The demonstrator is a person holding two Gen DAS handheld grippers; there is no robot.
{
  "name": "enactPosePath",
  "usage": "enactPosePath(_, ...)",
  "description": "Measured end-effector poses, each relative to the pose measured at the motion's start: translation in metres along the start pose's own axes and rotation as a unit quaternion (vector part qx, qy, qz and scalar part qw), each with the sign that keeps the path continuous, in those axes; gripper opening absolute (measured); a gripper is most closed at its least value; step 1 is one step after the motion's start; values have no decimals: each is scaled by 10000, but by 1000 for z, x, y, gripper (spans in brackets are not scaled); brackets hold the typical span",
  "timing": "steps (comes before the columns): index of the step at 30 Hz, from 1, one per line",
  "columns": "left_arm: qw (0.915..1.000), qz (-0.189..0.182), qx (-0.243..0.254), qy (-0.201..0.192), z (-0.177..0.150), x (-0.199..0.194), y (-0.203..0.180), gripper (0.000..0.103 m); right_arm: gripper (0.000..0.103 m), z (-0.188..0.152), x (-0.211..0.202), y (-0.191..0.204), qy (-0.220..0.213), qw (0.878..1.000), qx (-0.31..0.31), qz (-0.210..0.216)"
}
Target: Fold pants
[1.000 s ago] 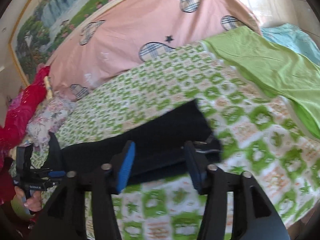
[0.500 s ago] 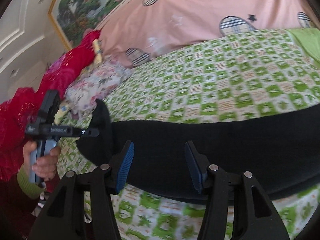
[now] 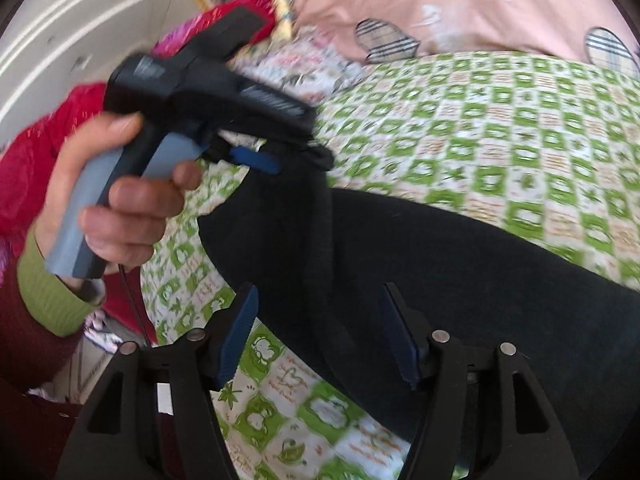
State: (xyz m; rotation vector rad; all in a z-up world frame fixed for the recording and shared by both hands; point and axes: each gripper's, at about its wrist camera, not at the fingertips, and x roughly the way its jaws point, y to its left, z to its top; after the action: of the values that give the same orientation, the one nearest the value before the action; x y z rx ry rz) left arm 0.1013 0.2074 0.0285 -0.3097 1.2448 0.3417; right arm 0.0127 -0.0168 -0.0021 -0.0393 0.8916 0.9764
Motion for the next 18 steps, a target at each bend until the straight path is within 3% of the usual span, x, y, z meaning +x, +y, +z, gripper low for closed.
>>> enactPosePath(1, 10000, -5, 12, -4, -2, 2, 2, 27, 64, 0, 7, 2, 77, 9999, -68, -35)
enactPosePath(2, 9999, -108, -5, 25, -5, 4, 5, 8, 64, 0, 12, 3, 115, 9998, -122, -80)
enactPosePath(4, 9988, -450, -175, -79, -12, 1, 16, 8, 46, 0, 21, 4, 204, 9993, -232, -211)
enactPosePath(5, 9982, -531, -219, -154, -16, -3, 21, 7, 16, 1, 24, 3, 263, 9992, -222, -204)
enactPosePath(6, 9969, -696, -262, -256, -22, -9, 27, 6, 7, 1, 26, 2, 316, 9991, -182, -196)
enactPosePath(12, 9839, -1440, -609, -867, -67, -47, 69, 6, 6, 7, 4, 14, -4, 9985, -475, -276)
enactPosePath(18, 9690, -1992, -1069, -996, -113, -49, 104, 5, 6, 8, -1, 39, 69, 9918, -1168, -518)
